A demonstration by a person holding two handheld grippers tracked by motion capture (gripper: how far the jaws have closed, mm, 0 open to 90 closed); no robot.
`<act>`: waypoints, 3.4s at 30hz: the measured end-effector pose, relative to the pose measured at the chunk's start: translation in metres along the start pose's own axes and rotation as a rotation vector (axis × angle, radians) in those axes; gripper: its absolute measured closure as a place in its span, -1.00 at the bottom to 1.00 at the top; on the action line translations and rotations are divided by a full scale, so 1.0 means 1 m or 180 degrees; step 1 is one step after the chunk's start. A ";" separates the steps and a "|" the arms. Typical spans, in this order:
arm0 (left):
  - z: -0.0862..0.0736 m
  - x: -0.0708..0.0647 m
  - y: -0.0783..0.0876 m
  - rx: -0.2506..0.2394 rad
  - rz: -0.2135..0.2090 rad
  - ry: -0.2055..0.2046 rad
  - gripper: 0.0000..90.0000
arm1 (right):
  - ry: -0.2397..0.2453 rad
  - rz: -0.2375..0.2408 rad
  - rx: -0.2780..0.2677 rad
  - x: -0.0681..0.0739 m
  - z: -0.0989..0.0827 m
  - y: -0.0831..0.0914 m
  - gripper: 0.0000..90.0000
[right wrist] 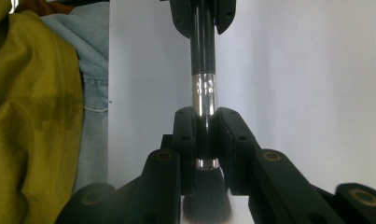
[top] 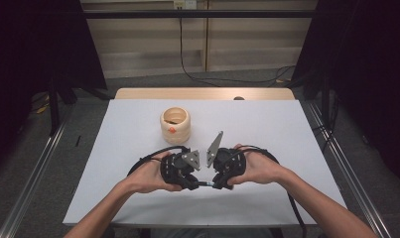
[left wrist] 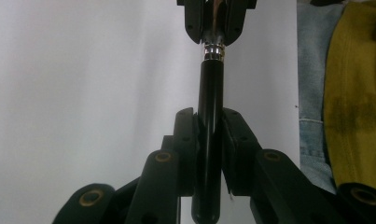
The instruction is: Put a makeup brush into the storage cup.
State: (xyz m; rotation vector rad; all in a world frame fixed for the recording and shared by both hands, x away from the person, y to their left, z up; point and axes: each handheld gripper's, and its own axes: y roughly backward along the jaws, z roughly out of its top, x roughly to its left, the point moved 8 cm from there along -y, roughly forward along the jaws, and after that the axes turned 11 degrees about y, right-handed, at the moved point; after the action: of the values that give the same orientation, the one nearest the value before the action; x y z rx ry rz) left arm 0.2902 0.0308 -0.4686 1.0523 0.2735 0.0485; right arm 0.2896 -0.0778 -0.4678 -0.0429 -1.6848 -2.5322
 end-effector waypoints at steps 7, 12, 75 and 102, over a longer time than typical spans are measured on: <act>-0.001 -0.001 0.001 -0.0012 -0.0049 -0.0061 0.76 | 0.0063 0.0031 -0.0049 0.000 -0.001 0.000 0.71; -0.002 0.005 0.001 -0.0051 -0.0078 -0.0067 0.76 | 0.0037 -0.0001 -0.0078 -0.002 0.000 0.000 0.69; -0.018 -0.001 0.021 -0.1058 -0.0223 0.0262 0.76 | -0.0395 -0.0561 -0.2051 0.008 -0.013 0.044 -0.96; -0.008 -0.009 0.038 -0.1496 -0.0240 0.0237 0.76 | -0.0400 -0.0733 -0.2411 0.012 -0.010 0.057 -0.57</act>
State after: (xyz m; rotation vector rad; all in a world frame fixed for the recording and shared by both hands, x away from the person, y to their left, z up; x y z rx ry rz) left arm 0.2827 0.0553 -0.4380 0.5734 0.3490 0.0800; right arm 0.2837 -0.1099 -0.4184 -0.0674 -0.6905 -3.2410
